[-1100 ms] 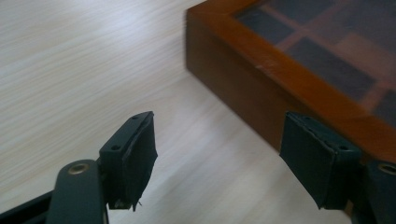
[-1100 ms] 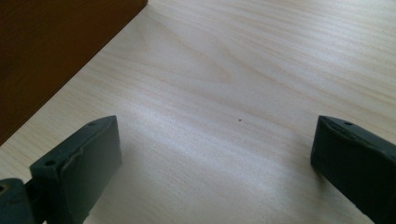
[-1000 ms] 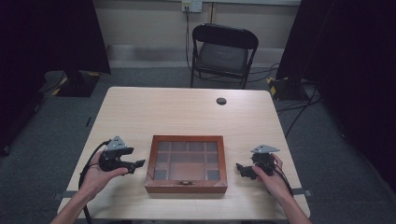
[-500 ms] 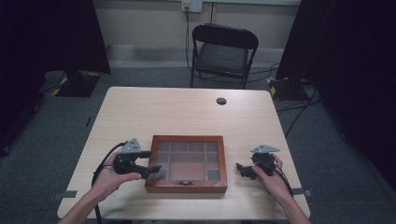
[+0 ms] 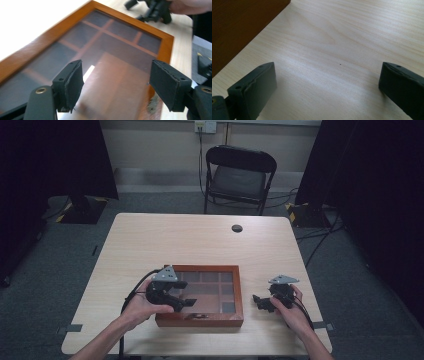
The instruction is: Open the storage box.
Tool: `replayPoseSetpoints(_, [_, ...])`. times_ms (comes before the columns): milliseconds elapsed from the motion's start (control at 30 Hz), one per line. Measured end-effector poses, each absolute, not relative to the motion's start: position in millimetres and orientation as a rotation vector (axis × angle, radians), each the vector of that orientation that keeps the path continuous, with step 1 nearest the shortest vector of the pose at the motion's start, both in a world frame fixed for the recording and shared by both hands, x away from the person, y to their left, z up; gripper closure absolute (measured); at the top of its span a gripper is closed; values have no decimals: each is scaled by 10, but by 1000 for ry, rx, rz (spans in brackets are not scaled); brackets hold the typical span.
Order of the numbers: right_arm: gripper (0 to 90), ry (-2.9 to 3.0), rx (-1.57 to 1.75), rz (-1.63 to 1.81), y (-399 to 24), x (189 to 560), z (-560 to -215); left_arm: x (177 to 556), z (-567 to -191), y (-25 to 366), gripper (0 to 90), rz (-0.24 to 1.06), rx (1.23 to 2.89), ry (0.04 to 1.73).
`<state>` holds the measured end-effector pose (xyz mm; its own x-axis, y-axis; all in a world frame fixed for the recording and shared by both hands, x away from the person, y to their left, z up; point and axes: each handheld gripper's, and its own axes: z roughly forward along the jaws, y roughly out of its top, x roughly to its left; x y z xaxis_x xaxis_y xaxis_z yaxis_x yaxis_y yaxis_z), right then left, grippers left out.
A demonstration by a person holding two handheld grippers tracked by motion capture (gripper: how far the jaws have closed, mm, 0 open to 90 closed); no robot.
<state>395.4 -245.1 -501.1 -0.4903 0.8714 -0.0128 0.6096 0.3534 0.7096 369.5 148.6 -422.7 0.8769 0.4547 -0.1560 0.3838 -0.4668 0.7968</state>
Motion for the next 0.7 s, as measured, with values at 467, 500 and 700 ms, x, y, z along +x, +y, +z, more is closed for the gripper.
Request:
replayPoseSetpoints(467, [5,2234,1296,919,-2451,3956,-5011,3457,-4310,1305,468,24,2166,445])
replayPoseSetpoints(500, [5,2234,1296,919,-2451,3956,-5011,3453,-4316,1304,468,33,2178,449])
replayPoseSetpoints(700, [5,2234,1296,919,-2451,3956,-5011,3449,-4361,1285,567,-2,2200,423])
